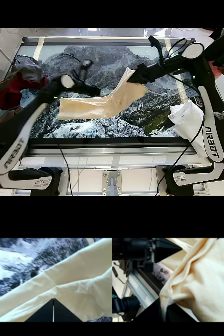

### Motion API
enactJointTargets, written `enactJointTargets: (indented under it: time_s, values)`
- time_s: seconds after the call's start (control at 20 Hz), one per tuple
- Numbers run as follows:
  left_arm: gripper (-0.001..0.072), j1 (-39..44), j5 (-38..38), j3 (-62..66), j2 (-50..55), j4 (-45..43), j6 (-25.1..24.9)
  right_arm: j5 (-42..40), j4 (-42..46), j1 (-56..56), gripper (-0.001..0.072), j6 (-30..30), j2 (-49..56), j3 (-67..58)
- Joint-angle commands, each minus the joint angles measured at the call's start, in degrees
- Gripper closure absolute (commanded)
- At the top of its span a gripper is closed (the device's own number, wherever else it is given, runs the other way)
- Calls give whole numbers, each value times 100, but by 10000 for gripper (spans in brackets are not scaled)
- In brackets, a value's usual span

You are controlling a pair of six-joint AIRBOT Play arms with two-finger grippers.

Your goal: Fold the shirts.

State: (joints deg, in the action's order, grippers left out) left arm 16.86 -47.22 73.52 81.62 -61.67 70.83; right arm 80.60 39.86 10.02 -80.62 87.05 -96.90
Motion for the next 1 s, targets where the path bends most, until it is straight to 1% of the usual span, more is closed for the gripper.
enactJointTargets:
  time_s: [0.0, 0.1, 0.2, 0.35, 0.4, 0.45, 0.5, 0.55, 0.6, 0.7, 0.75, 0.85, 0.95]
  values:
    - [696, -1176, -334, 2, -1141, 24, -20, -1198, 398, 892, 700, -420, 212, -114]
    - [696, -1762, -603, 2, -1681, 22, -20, -1812, 382, 1565, 700, -560, 553, -114]
    - [696, -2247, -894, 2, -2076, 20, -22, -2680, 219, 2260, 700, -592, 925, -116]
    - [696, -2811, -1163, 0, -2406, 22, -22, -4428, -4, 3161, 698, -588, 1303, -120]
    - [696, -2964, -1207, 0, -2465, 22, -22, -4990, 0, 3373, 619, -586, 1329, -120]
    - [696, -3093, -1239, -2, -2490, 22, -22, -5333, -26, 3545, 318, -588, 1331, -127]
    - [696, -3187, -1268, -4, -2490, 22, -22, -5370, -28, 3630, 89, -590, 1331, -179]
    - [696, -3254, -1292, -7, -2481, 22, -22, -5233, -15, 3650, 75, -588, 1331, -249]
    - [696, -3300, -1316, -15, -2472, 22, -20, -5031, 48, 3617, 87, -588, 1331, -315]
    - [696, -3309, -1373, -26, -2465, 20, -22, -4415, 391, 3399, 87, -588, 1331, -437]
    - [696, -3309, -1373, -35, -2465, 20, -22, -3950, 610, 3204, 87, -588, 1331, -503]
    - [696, -3309, -1373, -48, -2465, 20, -22, -2879, 1325, 2691, 92, -588, 1331, -645]
    - [696, -3309, -1373, -59, -2465, 20, -22, -1856, 2406, 2061, 93, -636, 1331, -684]
